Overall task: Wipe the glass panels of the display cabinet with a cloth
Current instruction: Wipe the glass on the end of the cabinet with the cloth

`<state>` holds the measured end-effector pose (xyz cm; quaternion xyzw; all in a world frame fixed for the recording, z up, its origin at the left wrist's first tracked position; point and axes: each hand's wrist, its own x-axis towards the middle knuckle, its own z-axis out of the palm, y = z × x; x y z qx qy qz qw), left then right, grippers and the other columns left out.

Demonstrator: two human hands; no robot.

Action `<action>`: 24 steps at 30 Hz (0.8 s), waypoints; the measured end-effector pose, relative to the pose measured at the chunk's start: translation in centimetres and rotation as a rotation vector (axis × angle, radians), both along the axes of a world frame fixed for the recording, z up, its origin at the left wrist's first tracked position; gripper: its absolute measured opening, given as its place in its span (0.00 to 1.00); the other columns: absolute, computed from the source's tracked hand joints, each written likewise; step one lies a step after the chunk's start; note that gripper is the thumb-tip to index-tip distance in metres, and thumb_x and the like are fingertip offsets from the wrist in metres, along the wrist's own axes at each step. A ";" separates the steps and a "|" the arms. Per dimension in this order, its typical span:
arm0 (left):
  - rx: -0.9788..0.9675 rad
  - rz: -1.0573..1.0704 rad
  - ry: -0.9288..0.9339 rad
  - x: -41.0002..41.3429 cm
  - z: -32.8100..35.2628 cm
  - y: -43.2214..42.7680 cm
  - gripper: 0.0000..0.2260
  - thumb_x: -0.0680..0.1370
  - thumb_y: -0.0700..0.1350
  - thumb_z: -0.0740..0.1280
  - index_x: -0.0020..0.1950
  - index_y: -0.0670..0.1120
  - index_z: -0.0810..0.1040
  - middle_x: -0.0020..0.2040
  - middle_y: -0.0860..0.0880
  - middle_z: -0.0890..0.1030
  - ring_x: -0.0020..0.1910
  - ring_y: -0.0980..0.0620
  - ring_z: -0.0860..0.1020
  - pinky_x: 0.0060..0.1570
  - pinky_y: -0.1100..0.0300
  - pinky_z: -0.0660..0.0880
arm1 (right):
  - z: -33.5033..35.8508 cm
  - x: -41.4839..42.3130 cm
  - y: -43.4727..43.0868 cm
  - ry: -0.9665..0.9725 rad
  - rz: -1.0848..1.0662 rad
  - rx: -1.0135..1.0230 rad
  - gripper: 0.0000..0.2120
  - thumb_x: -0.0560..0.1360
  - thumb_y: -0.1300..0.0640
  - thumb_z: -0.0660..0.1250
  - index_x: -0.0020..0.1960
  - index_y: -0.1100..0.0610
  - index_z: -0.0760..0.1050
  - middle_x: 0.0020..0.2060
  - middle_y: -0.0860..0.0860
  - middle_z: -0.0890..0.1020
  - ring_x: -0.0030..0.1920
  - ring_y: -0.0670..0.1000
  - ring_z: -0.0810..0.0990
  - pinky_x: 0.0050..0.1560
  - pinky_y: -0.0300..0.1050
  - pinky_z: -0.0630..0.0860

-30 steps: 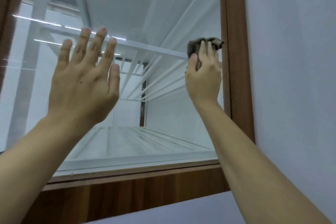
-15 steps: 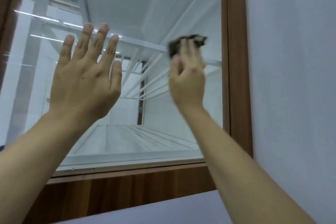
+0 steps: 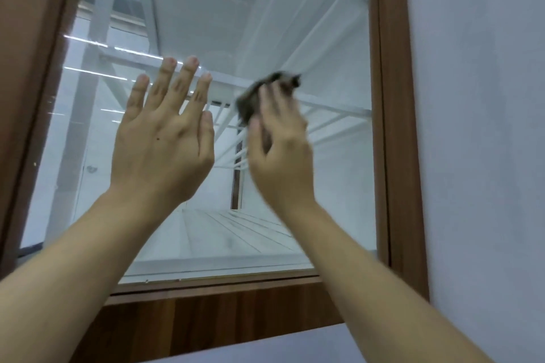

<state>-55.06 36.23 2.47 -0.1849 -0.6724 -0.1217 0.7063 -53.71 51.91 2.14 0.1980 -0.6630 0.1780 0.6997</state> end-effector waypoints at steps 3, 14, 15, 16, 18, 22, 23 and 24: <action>-0.024 -0.013 -0.018 0.1 0.0 -0.5 0.26 0.84 0.50 0.47 0.82 0.46 0.58 0.83 0.48 0.54 0.82 0.50 0.48 0.81 0.49 0.45 | -7.6 1.1 3.5 -0.094 -0.040 0.289 0.24 0.83 0.54 0.58 0.78 0.58 0.64 0.78 0.52 0.63 0.81 0.50 0.54 0.80 0.49 0.57; 0.035 0.080 -0.035 0.8 -1.3 -4.8 0.26 0.84 0.52 0.46 0.82 0.46 0.56 0.83 0.49 0.52 0.82 0.49 0.48 0.77 0.57 0.36 | 0.0 -0.2 -2.3 -0.006 0.008 -0.050 0.24 0.83 0.55 0.57 0.77 0.59 0.64 0.78 0.55 0.64 0.80 0.54 0.56 0.79 0.54 0.57; 0.026 0.088 -0.031 0.8 -1.3 -5.1 0.26 0.84 0.52 0.46 0.82 0.46 0.56 0.83 0.49 0.52 0.82 0.49 0.48 0.77 0.58 0.35 | -2.7 0.2 -2.8 -0.049 0.007 0.065 0.24 0.84 0.55 0.58 0.78 0.58 0.63 0.79 0.53 0.62 0.81 0.52 0.53 0.80 0.51 0.55; 0.017 0.093 -0.034 0.7 -1.4 -5.2 0.26 0.84 0.52 0.45 0.82 0.46 0.55 0.83 0.49 0.52 0.82 0.49 0.47 0.77 0.59 0.35 | -5.5 0.7 -2.6 -0.092 0.007 0.161 0.24 0.84 0.55 0.58 0.79 0.57 0.61 0.80 0.51 0.60 0.81 0.49 0.51 0.80 0.49 0.53; 0.017 0.092 -0.038 0.7 -1.5 -5.2 0.26 0.84 0.52 0.45 0.82 0.46 0.54 0.83 0.50 0.50 0.82 0.50 0.46 0.77 0.59 0.33 | -8.7 1.6 -0.7 -0.127 -0.007 0.214 0.25 0.83 0.52 0.57 0.79 0.55 0.60 0.80 0.49 0.59 0.81 0.47 0.50 0.80 0.45 0.53; 0.019 0.089 -0.031 0.7 -1.7 -5.1 0.26 0.85 0.52 0.45 0.82 0.46 0.53 0.83 0.50 0.49 0.82 0.50 0.46 0.78 0.57 0.34 | -2.1 0.2 0.1 -0.041 -0.030 -0.155 0.24 0.83 0.51 0.56 0.77 0.57 0.64 0.78 0.53 0.65 0.80 0.53 0.57 0.79 0.50 0.56; 0.021 0.088 -0.032 0.7 -1.7 -5.1 0.26 0.85 0.52 0.45 0.82 0.46 0.54 0.83 0.50 0.50 0.82 0.50 0.46 0.78 0.57 0.34 | 0.4 -0.1 -1.1 -0.020 -0.032 -0.252 0.24 0.83 0.52 0.56 0.77 0.59 0.65 0.77 0.55 0.66 0.79 0.55 0.58 0.79 0.55 0.58; 0.022 0.084 -0.034 0.7 -1.7 -5.2 0.26 0.85 0.52 0.45 0.82 0.46 0.54 0.83 0.50 0.50 0.82 0.50 0.46 0.78 0.57 0.35 | 2.1 -0.3 -2.6 -0.007 -0.027 -0.300 0.24 0.83 0.53 0.55 0.77 0.60 0.65 0.77 0.56 0.66 0.79 0.57 0.59 0.78 0.59 0.59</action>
